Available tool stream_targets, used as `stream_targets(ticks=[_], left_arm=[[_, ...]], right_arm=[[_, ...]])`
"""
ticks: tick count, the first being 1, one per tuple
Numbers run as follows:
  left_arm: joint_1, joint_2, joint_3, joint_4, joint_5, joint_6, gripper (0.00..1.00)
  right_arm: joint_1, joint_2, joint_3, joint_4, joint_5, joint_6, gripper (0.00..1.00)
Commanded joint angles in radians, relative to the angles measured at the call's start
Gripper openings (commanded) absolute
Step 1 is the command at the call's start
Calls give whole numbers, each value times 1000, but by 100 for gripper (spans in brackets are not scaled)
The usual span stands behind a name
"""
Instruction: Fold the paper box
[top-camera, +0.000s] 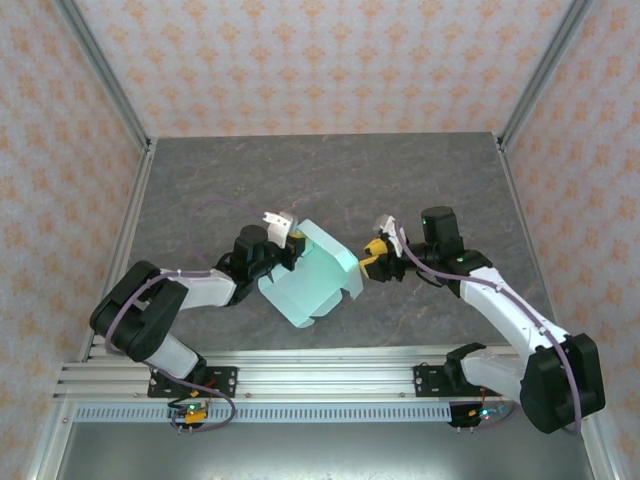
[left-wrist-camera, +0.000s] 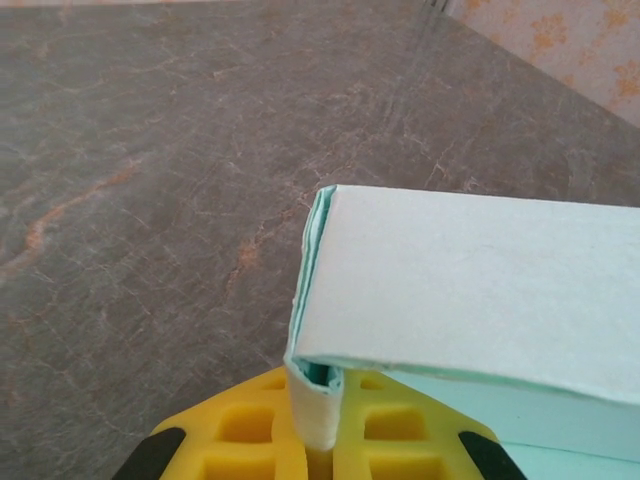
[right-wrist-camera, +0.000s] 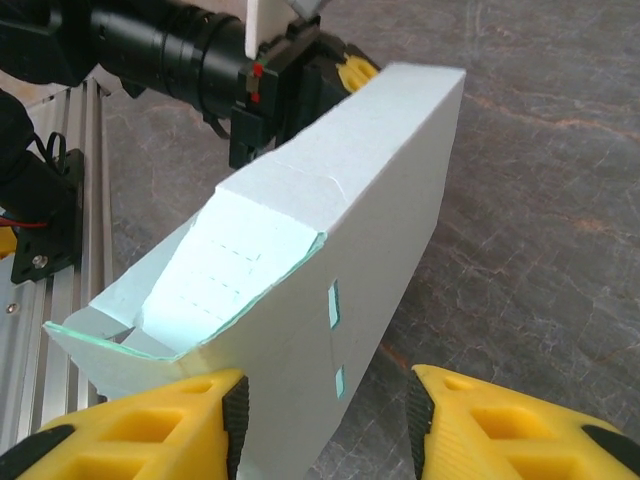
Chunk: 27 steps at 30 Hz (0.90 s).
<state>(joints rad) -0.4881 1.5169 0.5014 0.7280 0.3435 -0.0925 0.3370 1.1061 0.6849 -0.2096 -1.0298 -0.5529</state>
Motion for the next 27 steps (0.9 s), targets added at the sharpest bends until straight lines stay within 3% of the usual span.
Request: stream_targets(ticks=[1, 12, 17, 20, 27], left_arm=[[17, -76, -35, -44, -80, 76, 6], [20, -177, -65, -129, -161, 172, 6], [21, -211, -80, -153, -251, 204, 6], [18, -192, -73, -156, -243, 211, 5], [18, -181, -69, -158, -227, 218, 5]], right_arm=[[19, 21, 30, -11, -55, -44, 48], [18, 37, 15, 8, -68, -54, 49], [18, 38, 21, -10, 18, -38, 50], [19, 36, 24, -34, 90, -35, 51], [26, 26, 17, 40, 124, 37, 53]])
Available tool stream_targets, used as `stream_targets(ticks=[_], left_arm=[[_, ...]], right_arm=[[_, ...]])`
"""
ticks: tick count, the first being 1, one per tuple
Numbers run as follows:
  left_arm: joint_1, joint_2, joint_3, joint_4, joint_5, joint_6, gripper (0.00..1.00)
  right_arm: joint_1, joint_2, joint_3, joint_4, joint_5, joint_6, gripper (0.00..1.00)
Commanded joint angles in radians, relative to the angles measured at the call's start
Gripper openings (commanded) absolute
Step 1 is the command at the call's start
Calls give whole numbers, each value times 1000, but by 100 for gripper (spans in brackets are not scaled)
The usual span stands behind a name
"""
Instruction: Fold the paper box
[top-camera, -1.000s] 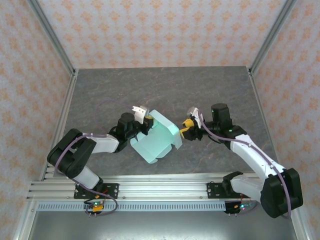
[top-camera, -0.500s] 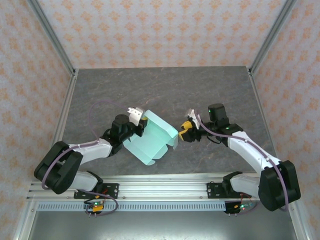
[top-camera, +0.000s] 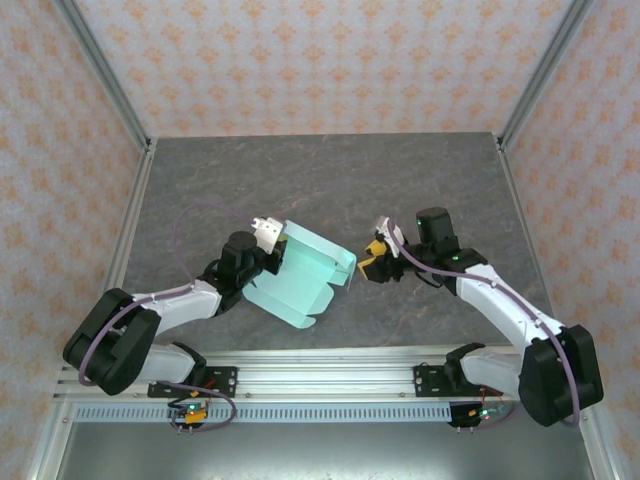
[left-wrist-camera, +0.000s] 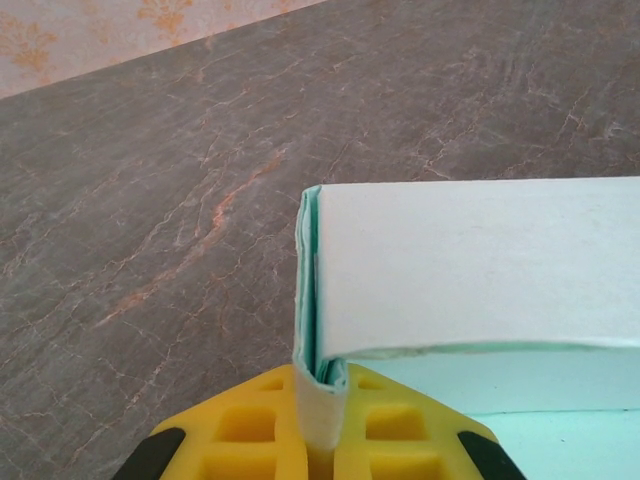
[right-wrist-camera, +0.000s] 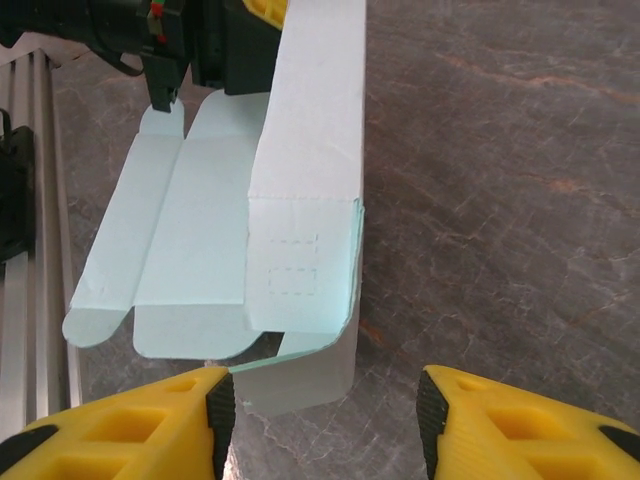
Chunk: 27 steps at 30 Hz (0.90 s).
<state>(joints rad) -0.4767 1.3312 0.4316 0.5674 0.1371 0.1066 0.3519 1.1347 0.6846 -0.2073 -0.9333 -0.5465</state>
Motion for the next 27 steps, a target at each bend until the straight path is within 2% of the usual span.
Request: stream_targets(ticks=[1, 10, 16, 20, 23, 27], left_arm=[[6, 3, 0, 3, -21, 21, 5], [6, 1, 1, 3, -26, 12, 5], [5, -1, 15, -6, -11, -19, 5], [-18, 5, 32, -17, -10, -8, 5], [-51, 14, 51, -49, -55, 28, 5], [-56, 9, 35, -2, -83, 7, 5]], right_arm=[[21, 10, 30, 36, 25, 42, 53], [129, 144, 114, -5, 198, 118, 49], [160, 201, 121, 50, 294, 196, 33], [224, 239, 171, 16, 407, 205, 35], [251, 281, 250, -91, 454, 184, 36], [260, 321, 341, -233, 515, 175, 38]])
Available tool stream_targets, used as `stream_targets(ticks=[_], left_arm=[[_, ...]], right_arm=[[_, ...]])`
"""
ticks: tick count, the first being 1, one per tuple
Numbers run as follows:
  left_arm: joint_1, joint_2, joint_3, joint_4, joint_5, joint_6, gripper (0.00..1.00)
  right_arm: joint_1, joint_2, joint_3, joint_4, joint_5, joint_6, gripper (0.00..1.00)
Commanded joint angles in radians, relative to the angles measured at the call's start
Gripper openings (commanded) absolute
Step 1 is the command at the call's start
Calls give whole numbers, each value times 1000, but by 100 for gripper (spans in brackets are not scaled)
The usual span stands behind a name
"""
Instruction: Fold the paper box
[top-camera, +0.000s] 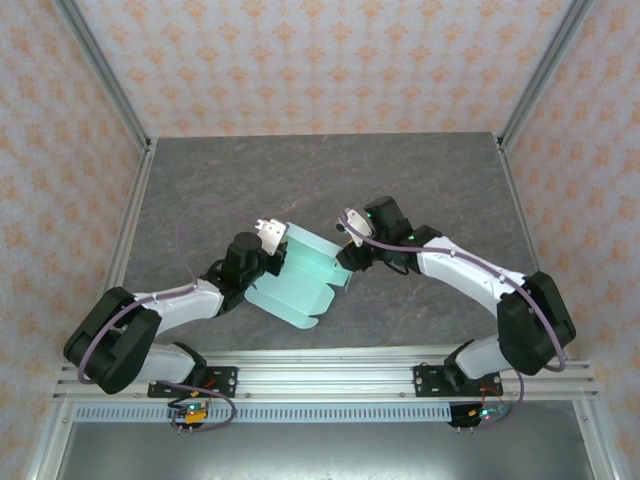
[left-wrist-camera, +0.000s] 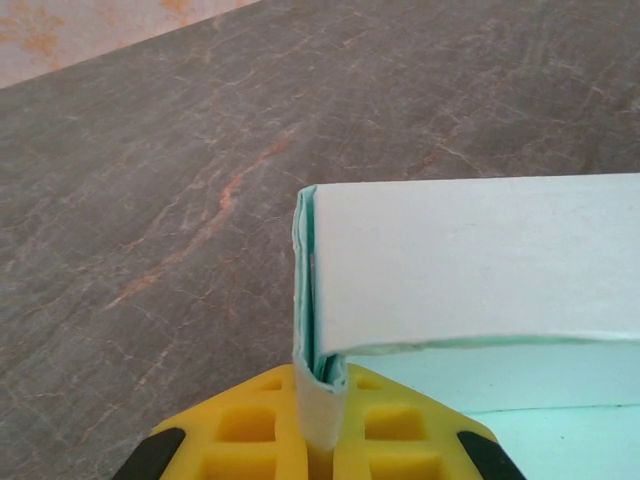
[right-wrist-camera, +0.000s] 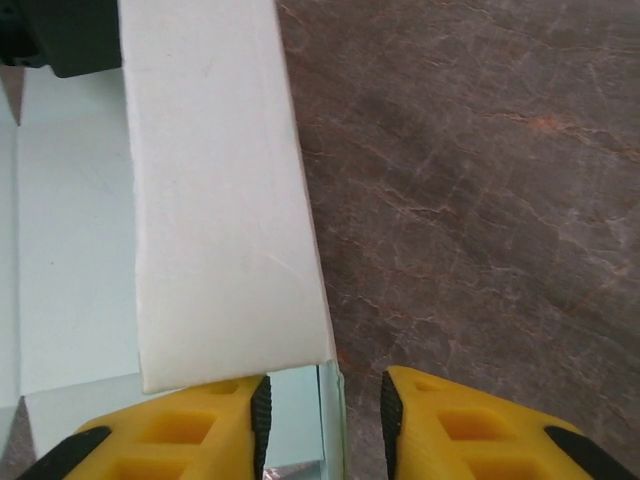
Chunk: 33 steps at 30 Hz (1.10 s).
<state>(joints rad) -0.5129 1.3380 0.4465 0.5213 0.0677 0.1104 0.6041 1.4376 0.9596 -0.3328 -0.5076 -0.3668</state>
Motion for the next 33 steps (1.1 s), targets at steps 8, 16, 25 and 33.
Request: stream_targets(ticks=[8, 16, 25, 33], left_arm=[[-22, 29, 30, 70, 14, -71, 5], [2, 14, 36, 44, 13, -123, 5], [40, -30, 86, -28, 116, -266, 6], [47, -46, 116, -81, 209, -276, 6]], right_arm=[[5, -76, -5, -35, 22, 6, 45], [-172, -215, 1, -2, -207, -16, 47], [-311, -312, -109, 36, -295, -266, 53], [-234, -275, -128, -41, -401, -528, 55]])
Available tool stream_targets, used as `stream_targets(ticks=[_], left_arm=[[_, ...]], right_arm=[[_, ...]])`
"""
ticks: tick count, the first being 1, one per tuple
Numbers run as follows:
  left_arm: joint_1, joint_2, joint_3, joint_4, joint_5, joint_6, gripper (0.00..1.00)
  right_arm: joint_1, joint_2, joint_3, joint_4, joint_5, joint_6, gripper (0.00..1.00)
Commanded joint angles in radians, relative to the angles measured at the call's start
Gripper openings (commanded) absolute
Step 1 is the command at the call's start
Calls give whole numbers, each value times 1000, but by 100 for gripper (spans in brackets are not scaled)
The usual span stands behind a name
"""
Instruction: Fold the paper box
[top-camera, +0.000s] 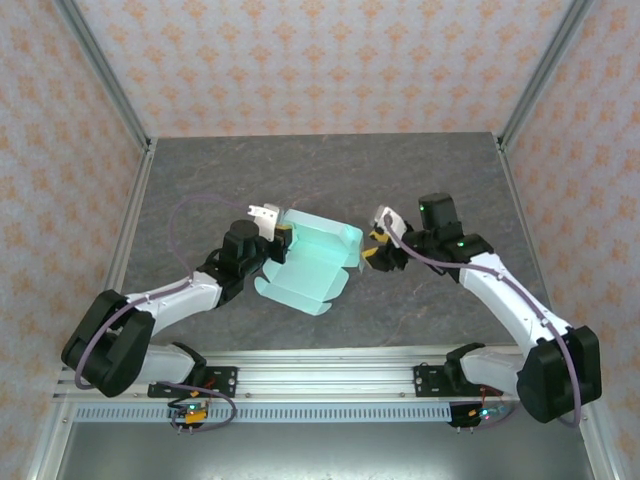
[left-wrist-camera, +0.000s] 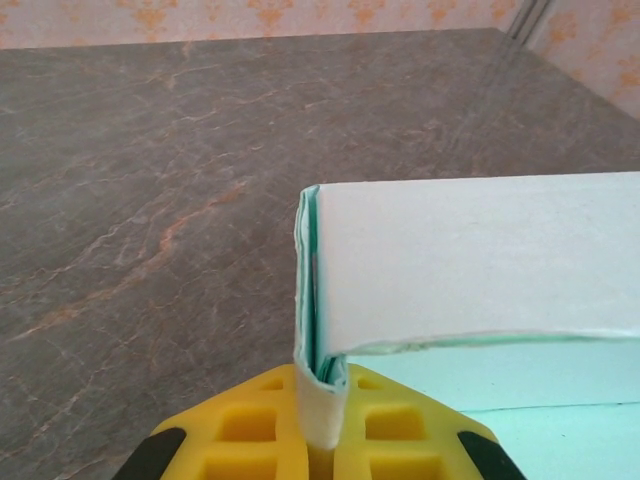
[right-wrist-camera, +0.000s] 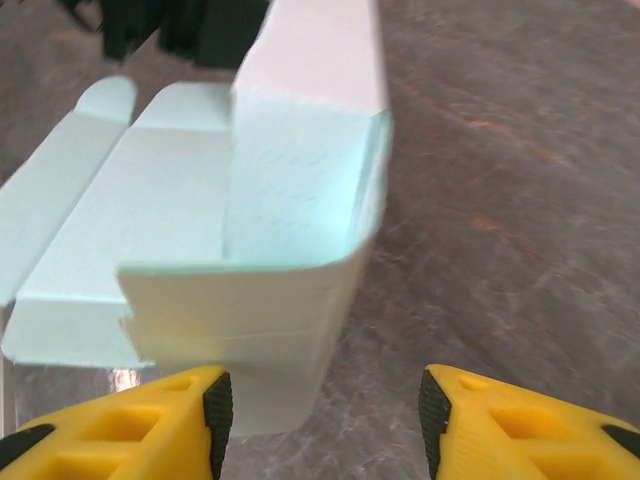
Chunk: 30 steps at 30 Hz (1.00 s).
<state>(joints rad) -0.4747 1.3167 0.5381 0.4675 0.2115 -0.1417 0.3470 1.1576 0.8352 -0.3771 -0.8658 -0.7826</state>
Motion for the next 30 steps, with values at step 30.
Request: stream_targets(ticks=[30], left_arm=[[-27, 69, 36, -9, -111, -174, 5]], right_arm=[[309, 125, -194, 758, 567, 603, 48]])
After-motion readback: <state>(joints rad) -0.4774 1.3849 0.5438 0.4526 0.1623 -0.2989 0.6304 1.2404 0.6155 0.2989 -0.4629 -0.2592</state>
